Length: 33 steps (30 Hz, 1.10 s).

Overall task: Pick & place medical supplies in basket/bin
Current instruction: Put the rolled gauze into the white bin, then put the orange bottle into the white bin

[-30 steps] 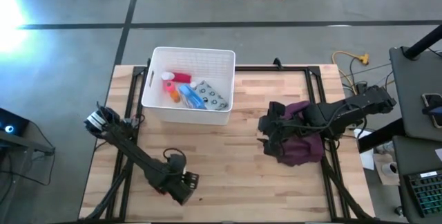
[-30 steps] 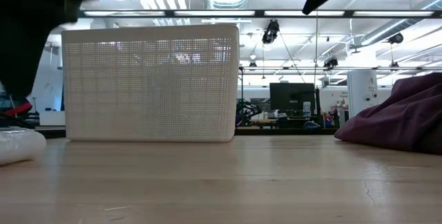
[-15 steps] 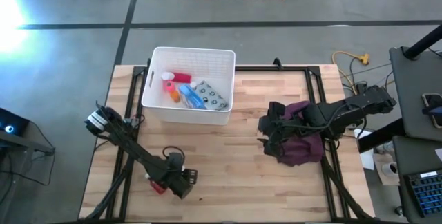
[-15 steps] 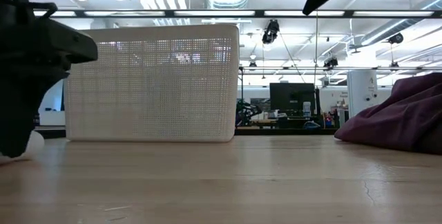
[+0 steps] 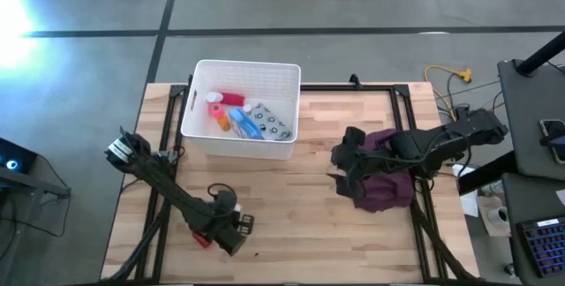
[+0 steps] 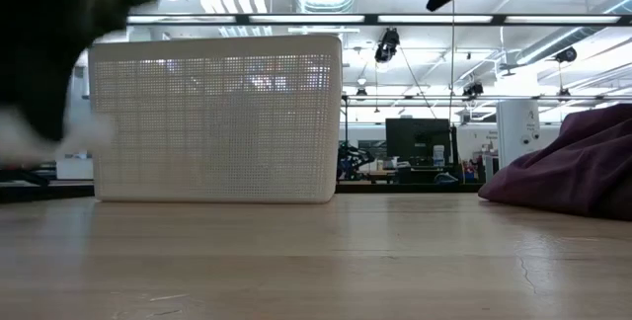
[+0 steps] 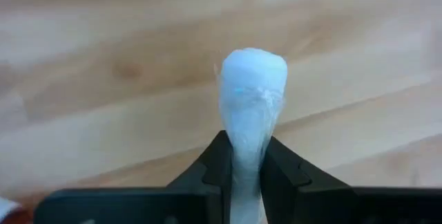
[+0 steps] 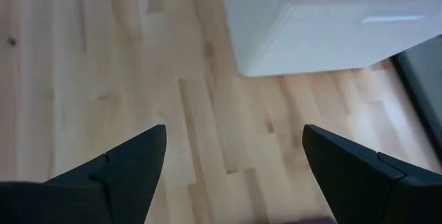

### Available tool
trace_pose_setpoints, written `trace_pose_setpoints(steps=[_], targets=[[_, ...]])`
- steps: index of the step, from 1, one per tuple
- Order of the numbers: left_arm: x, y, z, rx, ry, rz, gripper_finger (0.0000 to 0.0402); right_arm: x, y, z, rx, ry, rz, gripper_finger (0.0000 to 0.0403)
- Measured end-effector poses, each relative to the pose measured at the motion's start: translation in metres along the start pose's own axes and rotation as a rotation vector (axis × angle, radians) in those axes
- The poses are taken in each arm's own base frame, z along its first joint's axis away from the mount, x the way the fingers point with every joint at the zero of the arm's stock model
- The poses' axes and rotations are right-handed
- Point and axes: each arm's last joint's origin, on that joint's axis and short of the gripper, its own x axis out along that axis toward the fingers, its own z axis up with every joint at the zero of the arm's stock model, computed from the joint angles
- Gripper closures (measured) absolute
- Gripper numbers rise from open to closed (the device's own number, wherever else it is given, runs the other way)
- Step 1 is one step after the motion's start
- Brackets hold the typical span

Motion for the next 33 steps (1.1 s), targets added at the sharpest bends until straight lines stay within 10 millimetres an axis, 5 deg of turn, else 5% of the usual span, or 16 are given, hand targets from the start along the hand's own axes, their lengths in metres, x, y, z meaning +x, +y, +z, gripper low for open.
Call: trace_pose_setpoints(steps=[8, 15, 19, 24, 28, 33], targets=[[-0.101, -0.032, 0.045, 0.044, -0.338, -0.176, 0.0361, -0.025, -0.015, 0.000, 0.039, -0.103, -0.048, 0.0074], [-0.180, -0.050, 0.140, 0.283, -0.606, -0.117, 0.0361, -0.038, -0.024, -0.001, 0.072, -0.156, -0.076, 0.0074], [-0.195, -0.046, 0.210, 0.350, -0.657, 0.016, 0.0361, -0.039, -0.024, -0.002, 0.089, -0.156, -0.074, 0.0074], [-0.189, -0.026, 0.284, 0.327, -0.605, 0.149, 0.0341, -0.038, -0.024, -0.004, 0.105, -0.128, -0.078, 0.0074], [-0.179, -0.016, 0.305, 0.299, -0.545, 0.189, 0.0278, -0.038, -0.025, -0.009, 0.129, -0.091, -0.087, 0.0074], [-0.179, -0.014, 0.303, 0.343, -0.517, 0.211, 0.0183, -0.038, -0.024, -0.015, 0.147, -0.050, -0.095, 0.0074]])
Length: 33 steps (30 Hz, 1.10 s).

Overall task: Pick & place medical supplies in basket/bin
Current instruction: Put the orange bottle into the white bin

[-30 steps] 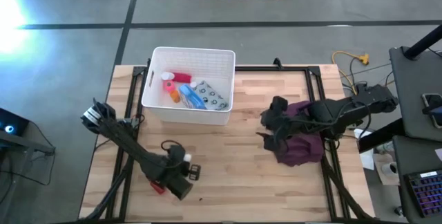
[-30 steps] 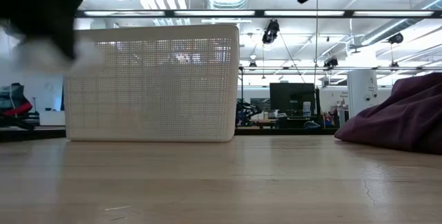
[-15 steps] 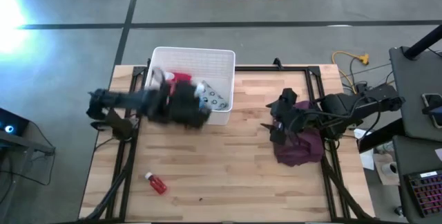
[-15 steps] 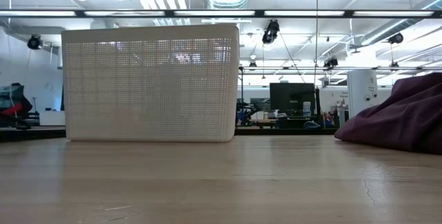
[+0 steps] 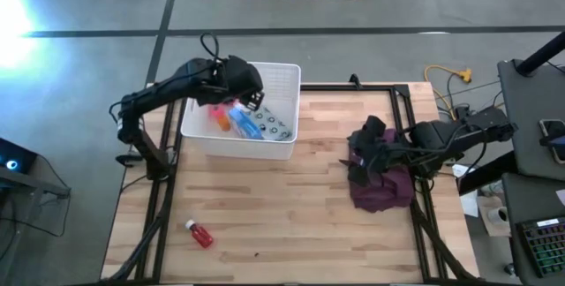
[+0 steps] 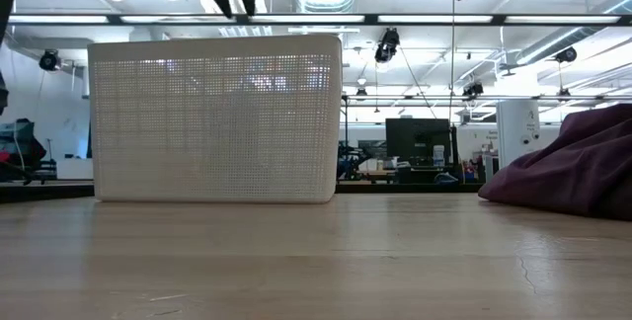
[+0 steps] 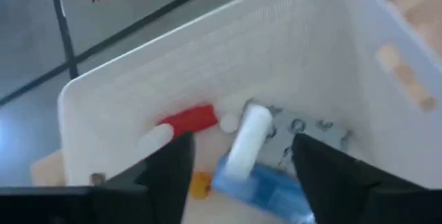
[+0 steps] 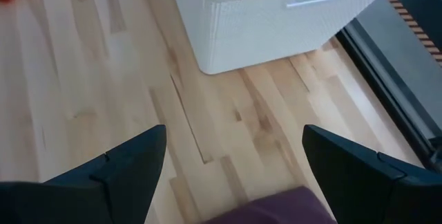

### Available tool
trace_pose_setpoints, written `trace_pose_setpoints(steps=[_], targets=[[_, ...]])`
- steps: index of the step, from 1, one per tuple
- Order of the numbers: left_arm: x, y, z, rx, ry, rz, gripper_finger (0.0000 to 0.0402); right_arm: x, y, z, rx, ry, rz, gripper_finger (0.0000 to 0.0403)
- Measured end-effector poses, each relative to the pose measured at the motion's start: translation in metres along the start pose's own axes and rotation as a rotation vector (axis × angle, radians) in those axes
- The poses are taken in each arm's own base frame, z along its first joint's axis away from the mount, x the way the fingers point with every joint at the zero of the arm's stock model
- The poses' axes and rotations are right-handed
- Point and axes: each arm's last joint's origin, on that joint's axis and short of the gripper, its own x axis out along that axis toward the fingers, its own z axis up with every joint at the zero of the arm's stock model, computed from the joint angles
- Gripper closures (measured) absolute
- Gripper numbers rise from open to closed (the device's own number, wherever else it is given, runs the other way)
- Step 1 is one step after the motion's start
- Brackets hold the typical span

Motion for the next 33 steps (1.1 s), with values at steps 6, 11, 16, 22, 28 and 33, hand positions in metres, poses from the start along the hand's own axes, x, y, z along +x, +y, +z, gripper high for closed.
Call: trace_pose_setpoints(steps=[6, 11, 16, 22, 28, 33], targets=[[-0.026, 0.010, -0.011, 0.086, 0.059, -0.162, 0.0123, 0.001, 0.001, -0.002, -0.008, 0.007, -0.002, 0.0074], [-0.064, 0.003, -0.052, 0.040, 0.223, -0.424, 0.0126, 0.002, 0.001, -0.003, -0.036, 0.014, -0.005, 0.0074], [-0.074, -0.016, -0.129, -0.140, 0.414, -0.340, 0.0154, 0.002, 0.000, -0.004, -0.064, 0.018, -0.009, 0.0074], [-0.077, -0.021, -0.243, -0.322, 0.709, -0.089, 0.0184, 0.002, 0.000, -0.003, -0.132, 0.015, -0.014, 0.0074], [-0.078, -0.034, -0.303, -0.468, 0.984, -0.060, 0.0186, 0.002, 0.000, -0.003, -0.212, 0.012, -0.013, 0.0074], [-0.064, -0.059, -0.324, -0.456, 1.016, -0.130, 0.0186, 0.002, 0.000, -0.003, -0.217, 0.009, -0.014, 0.0074]])
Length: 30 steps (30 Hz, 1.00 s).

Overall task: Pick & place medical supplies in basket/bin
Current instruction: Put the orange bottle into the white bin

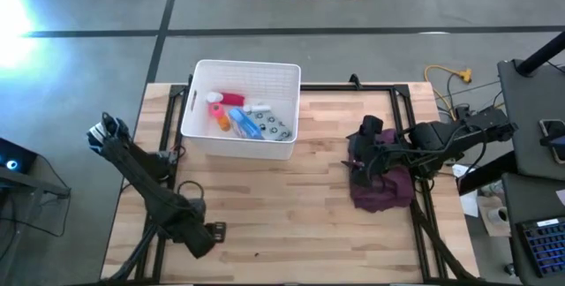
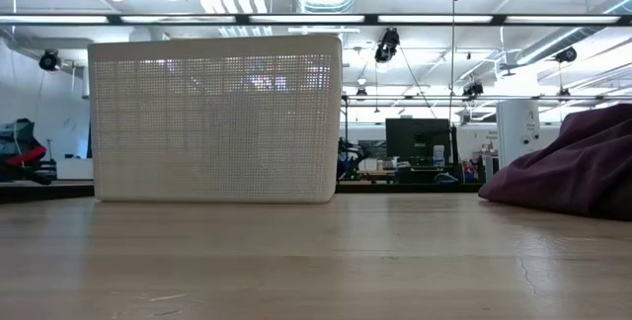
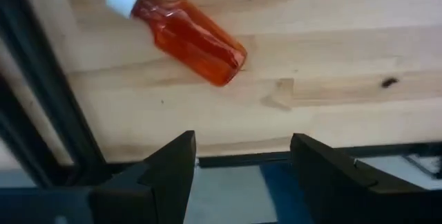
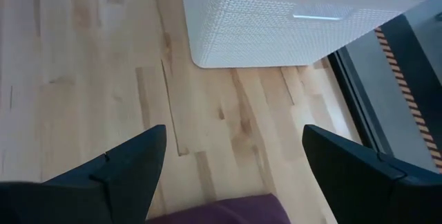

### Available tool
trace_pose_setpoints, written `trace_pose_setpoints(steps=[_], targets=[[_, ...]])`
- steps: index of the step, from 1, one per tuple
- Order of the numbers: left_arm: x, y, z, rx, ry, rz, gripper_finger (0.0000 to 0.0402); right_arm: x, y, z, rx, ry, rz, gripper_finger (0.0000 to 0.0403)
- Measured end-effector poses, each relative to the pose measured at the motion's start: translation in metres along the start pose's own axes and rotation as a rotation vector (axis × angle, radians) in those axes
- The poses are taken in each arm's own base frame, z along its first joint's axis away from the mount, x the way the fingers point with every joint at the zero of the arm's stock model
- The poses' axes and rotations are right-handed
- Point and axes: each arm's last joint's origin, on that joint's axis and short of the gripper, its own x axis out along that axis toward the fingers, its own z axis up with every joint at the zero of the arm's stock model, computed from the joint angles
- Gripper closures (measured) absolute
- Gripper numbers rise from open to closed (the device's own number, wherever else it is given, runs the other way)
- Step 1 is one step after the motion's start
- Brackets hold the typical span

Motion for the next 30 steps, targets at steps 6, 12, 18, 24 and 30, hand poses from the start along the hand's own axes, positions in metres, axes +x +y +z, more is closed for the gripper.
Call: trace_pose_setpoints(steps=[6, 12, 18, 24, 30], targets=[[0.012, -0.007, -0.006, 0.628, 0.019, -0.005, 0.0186, 0.000, 0.000, 0.000, -0.019, -0.001, 0.000, 0.0074], [0.016, -0.010, -0.007, 1.462, -0.015, -0.007, 0.0186, 0.001, -0.002, 0.001, -0.017, -0.003, -0.004, 0.0074], [0.038, 0.002, 0.008, 1.812, 0.021, 0.217, 0.0186, 0.004, -0.007, 0.003, 0.073, 0.004, -0.022, 0.0074], [0.052, 0.011, 0.019, 1.925, 0.051, 0.292, 0.0186, 0.010, -0.017, 0.005, 0.161, 0.015, -0.058, 0.0074], [0.056, 0.011, 0.017, 1.935, 0.043, 0.250, 0.0174, 0.015, -0.028, 0.007, 0.219, 0.024, -0.095, 0.0074]])
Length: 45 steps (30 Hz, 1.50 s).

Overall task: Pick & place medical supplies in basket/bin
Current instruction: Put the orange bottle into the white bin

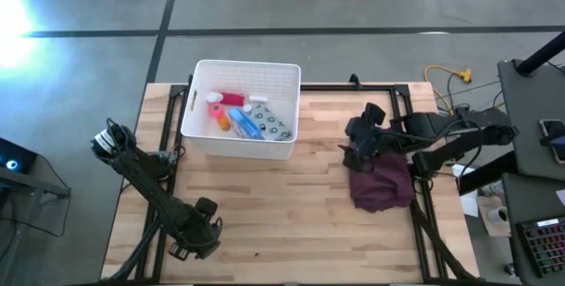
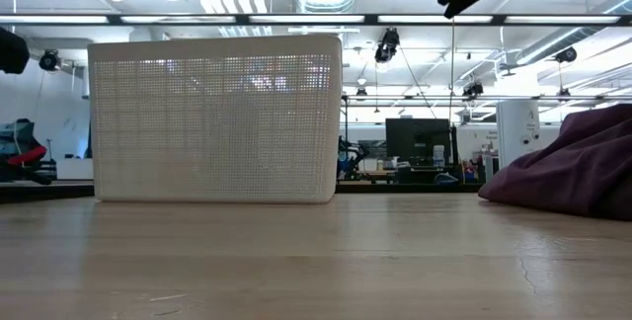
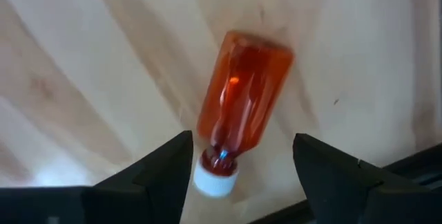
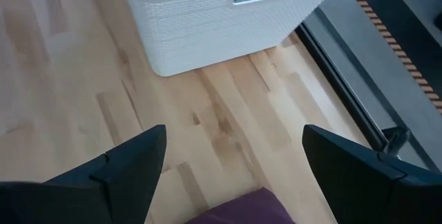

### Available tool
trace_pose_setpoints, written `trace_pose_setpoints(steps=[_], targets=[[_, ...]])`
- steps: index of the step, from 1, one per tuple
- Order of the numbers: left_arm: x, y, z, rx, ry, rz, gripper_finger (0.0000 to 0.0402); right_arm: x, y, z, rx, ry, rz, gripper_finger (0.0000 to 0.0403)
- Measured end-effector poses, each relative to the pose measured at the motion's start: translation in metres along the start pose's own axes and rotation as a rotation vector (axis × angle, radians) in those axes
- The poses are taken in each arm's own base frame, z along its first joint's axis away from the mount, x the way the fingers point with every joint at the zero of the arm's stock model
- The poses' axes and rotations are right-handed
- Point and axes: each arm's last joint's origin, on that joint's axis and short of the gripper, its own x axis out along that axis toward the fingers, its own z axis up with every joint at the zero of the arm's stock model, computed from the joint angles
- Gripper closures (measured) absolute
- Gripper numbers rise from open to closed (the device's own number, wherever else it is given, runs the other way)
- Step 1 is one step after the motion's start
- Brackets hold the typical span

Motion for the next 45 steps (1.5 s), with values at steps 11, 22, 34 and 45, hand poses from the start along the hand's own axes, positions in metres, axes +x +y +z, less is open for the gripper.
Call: trace_pose_setpoints(steps=[11, 22, 34, 45], targets=[[0.017, -0.003, -0.003, 0.010, -0.065, 0.024, 0.0117, 0.003, -0.004, 0.002, 0.019, 0.002, -0.015, 0.0074], [0.041, 0.002, -0.016, -0.032, -0.078, 0.091, 0.0125, 0.003, -0.004, 0.002, 0.019, 0.003, -0.014, 0.0074], [0.052, 0.012, -0.025, -0.063, -0.054, 0.137, 0.0218, 0.005, -0.008, 0.002, 0.030, 0.008, -0.027, 0.0074], [0.008, 0.022, -0.008, -0.151, 0.016, 0.227, 0.0220, 0.006, -0.008, 0.003, 0.029, 0.005, -0.034, 0.0074]])
